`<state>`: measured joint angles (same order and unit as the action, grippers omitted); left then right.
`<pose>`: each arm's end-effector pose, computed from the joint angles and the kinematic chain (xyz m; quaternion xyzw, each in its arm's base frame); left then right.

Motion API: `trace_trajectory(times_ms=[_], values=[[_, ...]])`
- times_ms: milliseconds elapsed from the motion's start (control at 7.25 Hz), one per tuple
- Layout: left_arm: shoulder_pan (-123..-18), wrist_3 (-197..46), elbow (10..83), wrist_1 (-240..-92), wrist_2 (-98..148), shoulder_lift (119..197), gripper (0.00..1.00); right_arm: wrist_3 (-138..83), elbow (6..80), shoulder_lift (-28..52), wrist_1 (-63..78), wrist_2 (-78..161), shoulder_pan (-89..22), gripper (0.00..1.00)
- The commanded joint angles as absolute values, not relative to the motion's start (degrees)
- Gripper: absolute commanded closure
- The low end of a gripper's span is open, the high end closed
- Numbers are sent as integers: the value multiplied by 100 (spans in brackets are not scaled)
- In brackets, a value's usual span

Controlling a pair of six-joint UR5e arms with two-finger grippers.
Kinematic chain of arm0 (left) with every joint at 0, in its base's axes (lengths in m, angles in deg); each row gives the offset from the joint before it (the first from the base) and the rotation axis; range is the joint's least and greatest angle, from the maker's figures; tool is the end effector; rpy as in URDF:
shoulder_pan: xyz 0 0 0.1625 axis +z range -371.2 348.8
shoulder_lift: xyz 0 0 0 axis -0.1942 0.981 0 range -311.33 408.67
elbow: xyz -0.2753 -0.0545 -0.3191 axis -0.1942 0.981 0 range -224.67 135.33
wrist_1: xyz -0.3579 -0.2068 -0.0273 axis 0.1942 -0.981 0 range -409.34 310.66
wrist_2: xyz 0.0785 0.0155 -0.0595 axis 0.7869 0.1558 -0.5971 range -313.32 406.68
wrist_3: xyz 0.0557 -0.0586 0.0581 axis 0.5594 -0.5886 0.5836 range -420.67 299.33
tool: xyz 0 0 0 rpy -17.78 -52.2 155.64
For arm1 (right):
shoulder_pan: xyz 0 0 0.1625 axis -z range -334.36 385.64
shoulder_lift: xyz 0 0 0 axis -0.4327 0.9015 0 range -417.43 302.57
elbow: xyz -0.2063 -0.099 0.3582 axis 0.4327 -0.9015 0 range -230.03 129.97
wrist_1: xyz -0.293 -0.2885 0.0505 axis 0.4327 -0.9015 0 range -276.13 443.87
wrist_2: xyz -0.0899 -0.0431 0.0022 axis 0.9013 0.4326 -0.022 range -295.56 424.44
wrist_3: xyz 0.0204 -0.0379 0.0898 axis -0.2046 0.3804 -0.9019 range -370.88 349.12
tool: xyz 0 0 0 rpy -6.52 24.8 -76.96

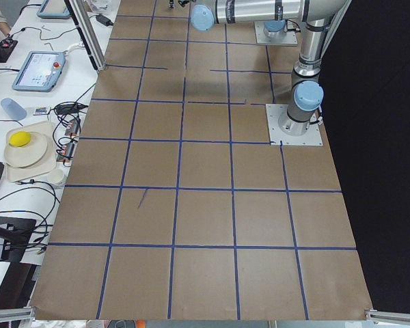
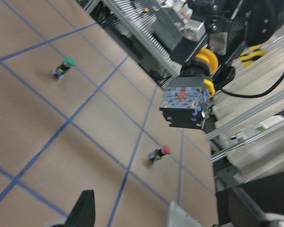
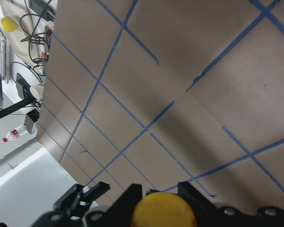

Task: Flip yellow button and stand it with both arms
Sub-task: 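Open the left gripper and withdraw it while the right gripper carries the button away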

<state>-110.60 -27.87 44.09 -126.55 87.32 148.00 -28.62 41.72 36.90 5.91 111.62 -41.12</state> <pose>-0.2979 -0.5202 0.4702 -0.3427 -0.8409 0.1211 0.4010 0.0086 -0.4892 0.5155 0.3530 0.8586 0.0593 0.3671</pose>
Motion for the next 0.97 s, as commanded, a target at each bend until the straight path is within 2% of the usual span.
trace_trajectory(times_ms=[0,276,552,828], values=[[-11052,-4180,4242,-12897,11011,14474,0,-1062,4225,3670,591,11837,-3704,92],[-10510,-4563,4348,-13219,13404,14280,0,1064,4452,3670,425,12820,-3624,94],[-9894,-4555,4400,-14046,13484,13921,0,2597,4777,3661,-267,13403,-3492,94],[-9839,-4607,4444,-14277,13458,13744,0,3811,5426,3513,-1451,13606,-3465,94]])
